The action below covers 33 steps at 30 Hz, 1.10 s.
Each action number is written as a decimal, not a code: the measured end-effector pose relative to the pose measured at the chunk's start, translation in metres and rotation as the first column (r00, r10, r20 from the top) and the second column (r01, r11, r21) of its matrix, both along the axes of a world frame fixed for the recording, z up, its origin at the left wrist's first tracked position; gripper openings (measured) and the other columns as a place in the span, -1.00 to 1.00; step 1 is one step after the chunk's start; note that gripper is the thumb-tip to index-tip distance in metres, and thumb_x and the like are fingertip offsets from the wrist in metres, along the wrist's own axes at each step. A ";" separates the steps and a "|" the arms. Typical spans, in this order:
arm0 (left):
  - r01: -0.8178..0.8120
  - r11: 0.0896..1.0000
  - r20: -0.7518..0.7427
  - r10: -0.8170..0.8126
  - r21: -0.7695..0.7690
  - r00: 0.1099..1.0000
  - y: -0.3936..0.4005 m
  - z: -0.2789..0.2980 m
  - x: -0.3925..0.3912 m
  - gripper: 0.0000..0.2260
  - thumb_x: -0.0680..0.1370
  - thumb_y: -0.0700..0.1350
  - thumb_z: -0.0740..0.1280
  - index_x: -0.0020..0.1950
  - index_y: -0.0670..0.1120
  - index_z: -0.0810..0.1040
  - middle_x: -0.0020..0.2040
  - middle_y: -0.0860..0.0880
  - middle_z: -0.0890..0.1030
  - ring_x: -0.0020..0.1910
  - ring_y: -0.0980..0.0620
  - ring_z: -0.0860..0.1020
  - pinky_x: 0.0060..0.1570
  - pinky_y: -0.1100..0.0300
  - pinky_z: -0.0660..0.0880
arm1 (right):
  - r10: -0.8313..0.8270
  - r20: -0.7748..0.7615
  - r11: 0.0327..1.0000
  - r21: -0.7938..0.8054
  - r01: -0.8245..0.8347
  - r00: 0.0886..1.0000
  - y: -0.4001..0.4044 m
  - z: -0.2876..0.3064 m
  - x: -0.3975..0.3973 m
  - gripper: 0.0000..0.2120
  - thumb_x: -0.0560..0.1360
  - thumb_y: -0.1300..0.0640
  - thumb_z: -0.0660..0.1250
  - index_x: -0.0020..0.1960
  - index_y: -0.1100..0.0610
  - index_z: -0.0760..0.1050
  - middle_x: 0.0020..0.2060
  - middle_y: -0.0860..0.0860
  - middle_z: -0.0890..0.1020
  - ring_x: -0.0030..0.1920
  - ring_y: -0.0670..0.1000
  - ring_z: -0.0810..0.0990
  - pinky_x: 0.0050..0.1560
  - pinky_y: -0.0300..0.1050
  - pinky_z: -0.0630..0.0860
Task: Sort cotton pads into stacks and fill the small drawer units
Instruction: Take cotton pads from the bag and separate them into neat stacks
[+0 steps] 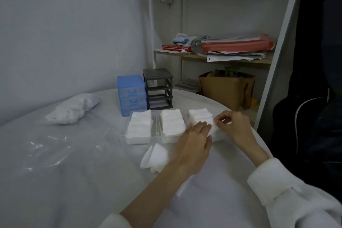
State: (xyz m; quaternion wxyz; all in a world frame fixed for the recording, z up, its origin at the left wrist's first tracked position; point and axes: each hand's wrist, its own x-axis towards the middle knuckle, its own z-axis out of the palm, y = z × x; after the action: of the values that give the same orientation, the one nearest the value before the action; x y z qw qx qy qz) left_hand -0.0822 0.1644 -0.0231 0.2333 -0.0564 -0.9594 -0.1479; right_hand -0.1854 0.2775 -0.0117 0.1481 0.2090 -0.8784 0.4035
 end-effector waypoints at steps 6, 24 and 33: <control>0.005 0.998 0.051 -0.002 -0.068 0.999 0.004 -0.006 -0.002 -0.59 0.67 -0.11 -0.02 0.53 -0.11 0.09 0.54 -0.06 0.13 0.51 0.06 0.09 0.44 0.29 -0.07 | -0.002 -0.015 1.000 0.026 0.003 1.000 0.001 -0.010 -0.001 -0.87 0.47 0.21 0.38 -0.01 0.18 0.64 0.00 0.10 0.63 -0.09 -0.09 0.49 -0.05 -0.28 0.36; 0.013 1.000 -0.044 -0.014 -0.021 0.999 0.006 -0.010 0.000 -0.53 0.58 -0.06 -0.07 0.41 -0.18 0.34 0.34 -0.14 0.46 0.31 -0.06 0.43 0.33 0.15 0.32 | 0.232 -0.246 0.936 0.321 -0.147 0.941 -0.014 0.008 -0.011 -0.81 0.49 0.22 0.34 0.09 0.12 0.61 0.02 0.02 0.66 0.04 0.02 0.59 0.12 -0.08 0.47; 0.019 1.000 -0.013 -0.019 0.004 1.000 0.002 -0.007 -0.001 -0.63 0.65 -0.14 0.07 0.45 -0.16 0.28 0.41 -0.11 0.37 0.38 -0.02 0.34 0.35 0.17 0.26 | 0.281 -0.250 0.884 0.444 -0.148 0.927 -0.015 0.015 -0.017 -0.79 0.55 0.18 0.28 0.15 0.08 0.58 0.00 0.02 0.66 0.03 0.00 0.59 0.02 -0.17 0.49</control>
State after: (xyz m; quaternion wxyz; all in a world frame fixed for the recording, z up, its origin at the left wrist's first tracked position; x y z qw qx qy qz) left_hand -0.0834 0.1660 -0.0305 0.2383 -0.0661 -0.9570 -0.1517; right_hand -0.2028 0.2626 0.0031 0.1884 0.3927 -0.8814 0.1829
